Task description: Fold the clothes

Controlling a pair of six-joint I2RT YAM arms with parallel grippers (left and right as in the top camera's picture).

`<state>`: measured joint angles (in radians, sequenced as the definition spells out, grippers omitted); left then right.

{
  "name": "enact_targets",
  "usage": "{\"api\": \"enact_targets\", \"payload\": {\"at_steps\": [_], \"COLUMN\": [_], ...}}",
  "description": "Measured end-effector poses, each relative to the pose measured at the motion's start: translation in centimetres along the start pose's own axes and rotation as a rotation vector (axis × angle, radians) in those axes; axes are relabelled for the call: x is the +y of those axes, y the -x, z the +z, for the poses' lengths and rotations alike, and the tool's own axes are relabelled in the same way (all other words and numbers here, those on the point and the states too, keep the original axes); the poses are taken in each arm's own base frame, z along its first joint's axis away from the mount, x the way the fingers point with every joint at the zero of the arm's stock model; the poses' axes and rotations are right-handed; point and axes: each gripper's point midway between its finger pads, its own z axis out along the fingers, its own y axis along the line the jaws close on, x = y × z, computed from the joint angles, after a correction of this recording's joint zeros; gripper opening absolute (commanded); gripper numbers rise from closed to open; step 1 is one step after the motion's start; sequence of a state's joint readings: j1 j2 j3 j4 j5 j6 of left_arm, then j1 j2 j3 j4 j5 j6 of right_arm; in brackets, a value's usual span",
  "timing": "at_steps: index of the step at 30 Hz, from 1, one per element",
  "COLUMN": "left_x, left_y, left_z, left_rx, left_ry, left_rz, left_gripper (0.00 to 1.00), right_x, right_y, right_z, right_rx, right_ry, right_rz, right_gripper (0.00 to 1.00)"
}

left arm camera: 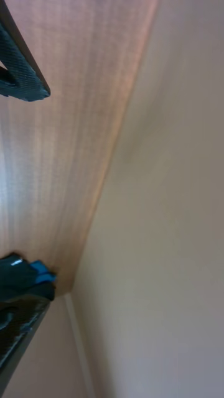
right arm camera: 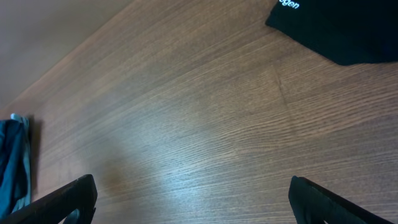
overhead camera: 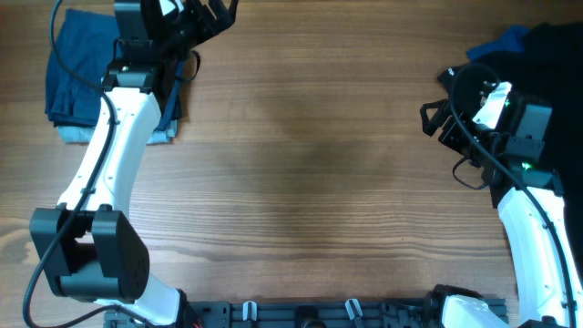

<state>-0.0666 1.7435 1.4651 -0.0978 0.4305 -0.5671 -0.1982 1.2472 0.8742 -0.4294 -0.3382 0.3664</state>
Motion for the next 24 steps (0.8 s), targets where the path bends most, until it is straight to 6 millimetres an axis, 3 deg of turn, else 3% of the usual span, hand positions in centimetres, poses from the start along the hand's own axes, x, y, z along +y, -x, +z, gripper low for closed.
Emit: {"api": "enact_targets", "payload": {"at_steps": [9,24], "left_x": [2.5,2.8], "left_y": [-3.5,-3.9], "left_z": [-0.4,-0.5], "left_rx": [0.133,0.150], "left_ry": [0.107,0.120], "left_rz": [-0.078,-0.087], "left_gripper": [1.00,1.00], "right_x": [0.0,0.0], "right_y": [0.0,0.0], "right_z": [0.0,0.0], "right_rx": [0.000,0.000], "right_ry": [0.000,0.000], "right_rz": [0.000,0.000], "right_gripper": [1.00,1.00]}}
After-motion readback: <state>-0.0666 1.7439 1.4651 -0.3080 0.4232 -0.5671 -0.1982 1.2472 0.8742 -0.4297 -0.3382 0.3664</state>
